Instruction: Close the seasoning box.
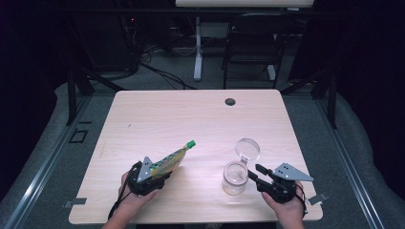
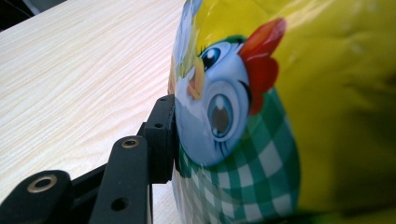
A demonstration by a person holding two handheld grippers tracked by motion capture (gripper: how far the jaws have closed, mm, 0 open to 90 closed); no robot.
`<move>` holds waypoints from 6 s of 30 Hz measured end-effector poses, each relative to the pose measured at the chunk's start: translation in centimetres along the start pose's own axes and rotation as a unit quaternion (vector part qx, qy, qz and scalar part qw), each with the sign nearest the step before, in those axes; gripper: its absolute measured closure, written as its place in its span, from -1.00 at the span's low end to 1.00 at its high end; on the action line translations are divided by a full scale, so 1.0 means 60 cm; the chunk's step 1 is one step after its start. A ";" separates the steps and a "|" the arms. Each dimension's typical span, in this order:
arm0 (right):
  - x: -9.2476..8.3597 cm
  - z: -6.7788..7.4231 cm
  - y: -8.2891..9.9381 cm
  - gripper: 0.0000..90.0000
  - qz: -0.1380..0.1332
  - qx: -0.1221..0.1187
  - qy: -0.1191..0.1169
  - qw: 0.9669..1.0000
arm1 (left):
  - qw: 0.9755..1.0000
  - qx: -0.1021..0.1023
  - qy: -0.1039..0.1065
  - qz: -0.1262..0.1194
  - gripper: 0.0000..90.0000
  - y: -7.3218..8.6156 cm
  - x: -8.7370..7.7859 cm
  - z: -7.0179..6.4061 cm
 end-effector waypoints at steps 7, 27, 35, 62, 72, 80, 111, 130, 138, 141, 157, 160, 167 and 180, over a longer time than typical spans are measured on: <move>-0.007 0.011 -0.007 0.31 -0.009 -0.019 -0.002 1.000 | 1.000 0.016 -0.012 0.008 0.25 -0.001 -0.004 -0.003; -0.011 0.022 -0.015 0.34 -0.016 -0.040 0.002 0.999 | 0.995 0.072 -0.059 0.026 0.25 -0.007 -0.016 0.002; -0.012 0.029 -0.018 0.43 -0.023 -0.049 0.000 0.999 | 0.989 0.114 -0.084 0.036 0.25 -0.015 -0.017 -0.005; -0.013 0.047 -0.025 0.42 -0.032 -0.065 -0.004 0.997 | 0.969 0.212 -0.120 0.043 0.25 -0.069 0.002 -0.024; -0.010 0.066 -0.028 0.41 -0.031 -0.086 -0.008 0.996 | 0.958 0.253 -0.131 0.042 0.25 -0.095 0.011 -0.032; -0.009 0.073 -0.029 0.40 -0.032 -0.094 -0.008 0.995 | 0.949 0.281 -0.135 0.051 0.25 -0.104 0.022 -0.045; 0.010 0.081 -0.026 0.39 -0.009 -0.238 0.075 0.968 | 0.923 0.349 -0.137 0.089 0.26 -0.099 0.041 -0.058; 0.015 0.090 -0.022 0.38 -0.006 -0.241 0.067 0.968 | 0.903 0.388 -0.161 0.087 0.26 -0.116 0.037 -0.053; 0.017 0.091 -0.020 0.38 -0.004 -0.238 0.062 0.969 | 0.890 0.411 -0.171 0.099 0.31 -0.121 0.032 -0.050; 0.020 0.092 -0.020 0.38 -0.005 -0.231 0.058 0.971 | 0.883 0.423 -0.175 0.103 0.31 -0.122 0.033 -0.051; 0.024 0.101 -0.017 0.42 -0.001 -0.238 0.053 0.970 | 0.871 0.441 -0.185 0.111 0.31 -0.129 0.034 -0.055; 0.024 0.101 -0.018 0.42 0.000 -0.237 0.054 0.970 | 0.870 0.443 -0.187 0.110 0.31 -0.131 0.033 -0.055; 0.023 0.101 -0.018 0.43 -0.001 -0.234 0.054 0.971 | 0.869 0.445 -0.187 0.113 0.31 -0.134 0.032 -0.055; 0.023 0.101 -0.020 0.45 -0.001 -0.237 0.060 0.970 | 0.861 0.456 -0.191 0.117 0.31 -0.143 0.028 -0.054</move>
Point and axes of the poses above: each handheld gripper's, and its own axes: x roughly forward along the jaws, y roughly out of its underside, z roughly to its left, the point moved 10 cm from there along x, roughly forward along the jaws
